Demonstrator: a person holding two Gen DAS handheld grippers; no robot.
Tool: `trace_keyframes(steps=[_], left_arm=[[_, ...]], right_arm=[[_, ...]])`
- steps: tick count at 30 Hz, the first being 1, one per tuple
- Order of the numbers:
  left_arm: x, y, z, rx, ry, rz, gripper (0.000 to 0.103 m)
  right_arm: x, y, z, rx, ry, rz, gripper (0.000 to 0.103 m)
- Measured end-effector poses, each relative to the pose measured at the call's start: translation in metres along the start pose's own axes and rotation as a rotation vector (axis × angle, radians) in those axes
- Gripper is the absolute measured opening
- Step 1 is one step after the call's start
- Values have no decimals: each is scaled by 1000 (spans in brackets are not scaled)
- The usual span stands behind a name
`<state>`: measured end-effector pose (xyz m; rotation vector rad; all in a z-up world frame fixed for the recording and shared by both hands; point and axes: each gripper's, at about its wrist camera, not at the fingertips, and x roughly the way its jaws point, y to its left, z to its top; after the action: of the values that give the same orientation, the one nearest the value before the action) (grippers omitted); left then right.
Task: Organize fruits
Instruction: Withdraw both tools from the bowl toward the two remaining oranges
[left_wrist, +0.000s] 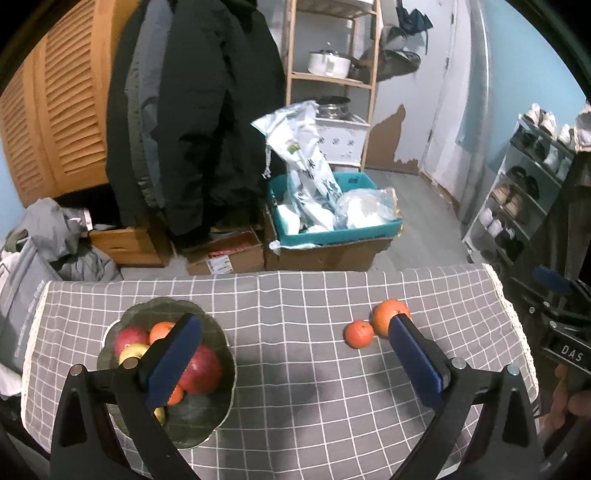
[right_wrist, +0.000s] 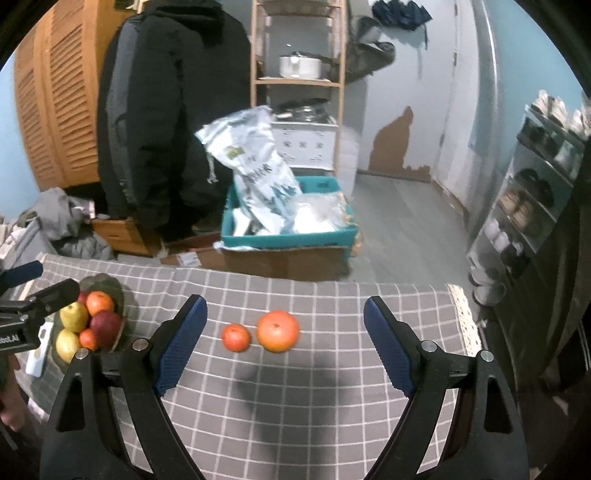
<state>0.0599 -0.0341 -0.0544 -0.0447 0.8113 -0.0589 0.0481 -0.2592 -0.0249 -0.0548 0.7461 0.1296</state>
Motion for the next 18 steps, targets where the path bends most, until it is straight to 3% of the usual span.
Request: trace_keyframes(steps=[11,18], left_arm=[[22,-23,1,36,46,0,102],[52,-23,-1,21,102,6,102]], right_arm=[[13,-21,-6,19,38,-11,86],[53,-18,-12,7,123,11,86]])
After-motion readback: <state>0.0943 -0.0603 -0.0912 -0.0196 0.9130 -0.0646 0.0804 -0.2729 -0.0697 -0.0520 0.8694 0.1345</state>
